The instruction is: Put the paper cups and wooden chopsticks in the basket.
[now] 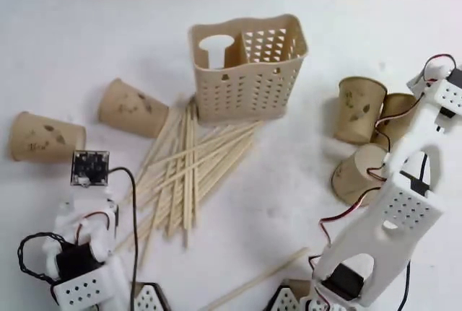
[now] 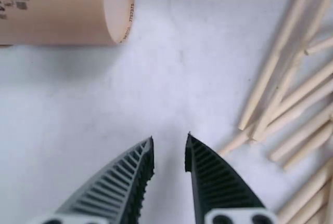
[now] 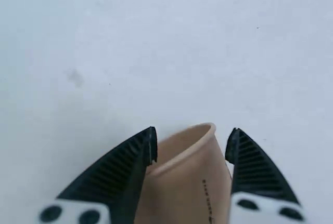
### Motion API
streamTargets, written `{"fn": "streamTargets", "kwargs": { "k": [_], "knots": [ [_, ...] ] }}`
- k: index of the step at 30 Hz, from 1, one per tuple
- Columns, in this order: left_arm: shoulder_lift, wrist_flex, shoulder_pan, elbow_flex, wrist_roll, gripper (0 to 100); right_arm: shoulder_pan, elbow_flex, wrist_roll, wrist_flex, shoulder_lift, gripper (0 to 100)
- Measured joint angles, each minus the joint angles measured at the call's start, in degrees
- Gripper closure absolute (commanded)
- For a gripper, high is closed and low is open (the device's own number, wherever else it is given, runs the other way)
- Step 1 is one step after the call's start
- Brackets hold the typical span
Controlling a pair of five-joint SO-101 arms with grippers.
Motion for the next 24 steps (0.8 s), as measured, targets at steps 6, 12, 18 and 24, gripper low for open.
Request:
{"fn": "streamTargets", "kwargs": {
  "k": [6, 12, 18, 24],
  "knots": [
    [0.00, 0.00, 0.00, 0.00, 0.00, 88, -0.09, -0.09, 5.80, 5.45, 3.87, 77.3],
    [0.00, 0.00, 0.00, 0.00, 0.00, 88, 0.35, -0.09, 12.04, 13.89, 4.84, 89.2],
    [0.00, 0.00, 0.00, 0.00, 0.00, 88, 3.52, -1.05, 19.34, 15.74, 4.84, 97.4],
    [0.00, 0.00, 0.00, 0.00, 0.00, 88, 7.56, -10.02, 23.12, 19.78, 4.84, 98.1]
  ]
}}
